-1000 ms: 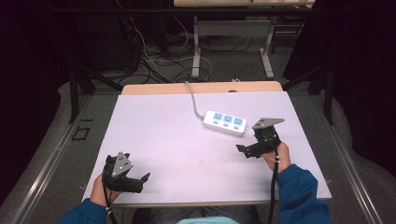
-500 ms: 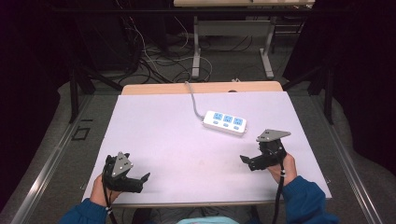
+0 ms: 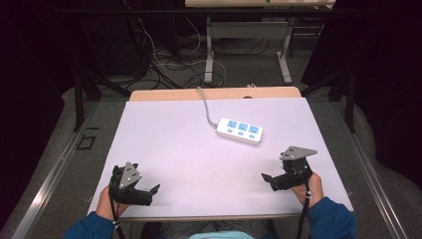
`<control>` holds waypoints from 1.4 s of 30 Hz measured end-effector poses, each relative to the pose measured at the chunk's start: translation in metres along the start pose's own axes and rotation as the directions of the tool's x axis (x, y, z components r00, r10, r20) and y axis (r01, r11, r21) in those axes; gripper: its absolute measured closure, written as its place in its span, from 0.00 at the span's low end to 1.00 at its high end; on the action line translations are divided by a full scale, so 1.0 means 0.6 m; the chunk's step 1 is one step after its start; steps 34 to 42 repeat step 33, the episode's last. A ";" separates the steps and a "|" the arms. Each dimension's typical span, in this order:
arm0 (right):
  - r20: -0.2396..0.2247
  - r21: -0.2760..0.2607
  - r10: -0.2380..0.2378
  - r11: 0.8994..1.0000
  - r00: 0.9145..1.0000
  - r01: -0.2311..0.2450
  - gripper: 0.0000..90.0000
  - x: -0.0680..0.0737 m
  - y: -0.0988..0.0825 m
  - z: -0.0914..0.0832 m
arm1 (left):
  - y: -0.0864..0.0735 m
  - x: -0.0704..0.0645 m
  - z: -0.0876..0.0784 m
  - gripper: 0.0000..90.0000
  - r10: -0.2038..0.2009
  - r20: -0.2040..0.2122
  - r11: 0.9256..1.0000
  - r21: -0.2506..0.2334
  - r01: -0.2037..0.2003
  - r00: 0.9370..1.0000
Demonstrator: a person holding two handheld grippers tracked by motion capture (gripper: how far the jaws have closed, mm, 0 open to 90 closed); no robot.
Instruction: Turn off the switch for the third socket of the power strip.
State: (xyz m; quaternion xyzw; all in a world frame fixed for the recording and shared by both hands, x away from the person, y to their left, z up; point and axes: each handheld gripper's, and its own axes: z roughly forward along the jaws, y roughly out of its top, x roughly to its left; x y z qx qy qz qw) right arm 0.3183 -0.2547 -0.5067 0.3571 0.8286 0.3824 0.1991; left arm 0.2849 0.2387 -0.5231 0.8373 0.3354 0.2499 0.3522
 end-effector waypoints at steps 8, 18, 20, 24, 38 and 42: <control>0.008 0.000 0.008 1.000 1.000 -0.008 0.00 0.006 -0.015 -0.010 | 0.000 0.000 0.000 0.00 0.000 -0.002 1.000 0.002 0.000 1.000; 0.031 -0.001 0.009 1.000 0.999 -0.009 0.00 0.011 -0.035 -0.022 | 0.000 0.000 0.000 0.00 0.000 -0.002 1.000 0.001 0.000 1.000; 0.028 0.001 0.009 1.000 1.000 -0.009 0.00 0.011 -0.039 -0.026 | 0.000 0.000 0.000 0.00 -0.003 -0.004 1.000 -0.001 0.003 1.000; 0.042 -0.012 0.013 1.000 0.999 -0.012 0.00 0.012 -0.046 -0.033 | 0.000 0.000 0.000 0.00 0.000 -0.003 1.000 0.002 0.000 1.000; 0.052 -0.024 -0.014 1.000 0.999 0.015 0.00 0.009 -0.050 -0.035 | 0.001 0.000 0.001 0.00 -0.001 -0.004 1.000 0.010 0.001 1.000; 0.052 -0.024 -0.014 1.000 0.999 0.015 0.00 0.009 -0.050 -0.035 | 0.001 0.000 0.001 0.00 -0.001 -0.004 1.000 0.010 0.001 1.000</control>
